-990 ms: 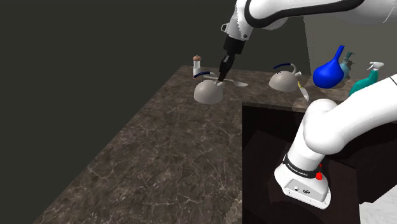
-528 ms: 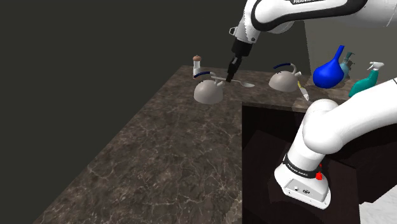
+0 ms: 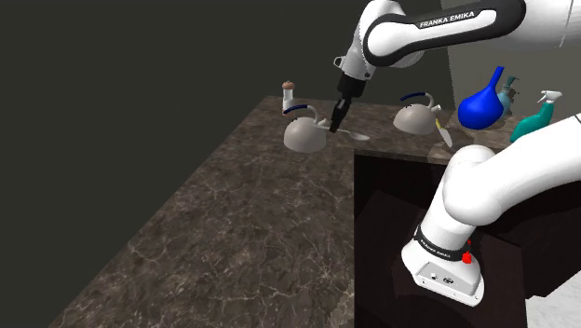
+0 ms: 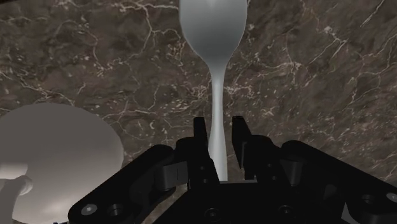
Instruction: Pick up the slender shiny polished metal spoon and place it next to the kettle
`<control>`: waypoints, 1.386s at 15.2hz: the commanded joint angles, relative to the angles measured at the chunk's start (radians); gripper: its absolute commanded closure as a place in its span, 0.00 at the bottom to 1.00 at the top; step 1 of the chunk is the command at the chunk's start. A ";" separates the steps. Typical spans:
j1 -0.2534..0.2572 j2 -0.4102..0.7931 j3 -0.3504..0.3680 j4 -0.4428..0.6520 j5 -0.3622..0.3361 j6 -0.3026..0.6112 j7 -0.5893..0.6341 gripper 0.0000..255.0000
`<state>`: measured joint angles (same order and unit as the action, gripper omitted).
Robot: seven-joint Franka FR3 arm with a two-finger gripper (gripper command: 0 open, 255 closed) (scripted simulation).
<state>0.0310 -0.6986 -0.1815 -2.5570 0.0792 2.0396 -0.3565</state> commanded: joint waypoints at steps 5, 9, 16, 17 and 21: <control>0.000 0.013 -0.007 -0.072 0.002 0.085 -0.014 1.00; 0.002 0.028 -0.013 -0.116 0.005 0.144 -0.025 1.00; 0.008 0.069 -0.026 -0.186 0.013 0.253 -0.047 1.00; 0.009 0.076 -0.028 -0.195 0.014 0.269 -0.050 1.00; 0.016 0.109 -0.038 -0.229 0.023 0.336 -0.066 1.00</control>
<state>0.0436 -0.6011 -0.2177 -2.7775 0.0984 2.3538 -0.4190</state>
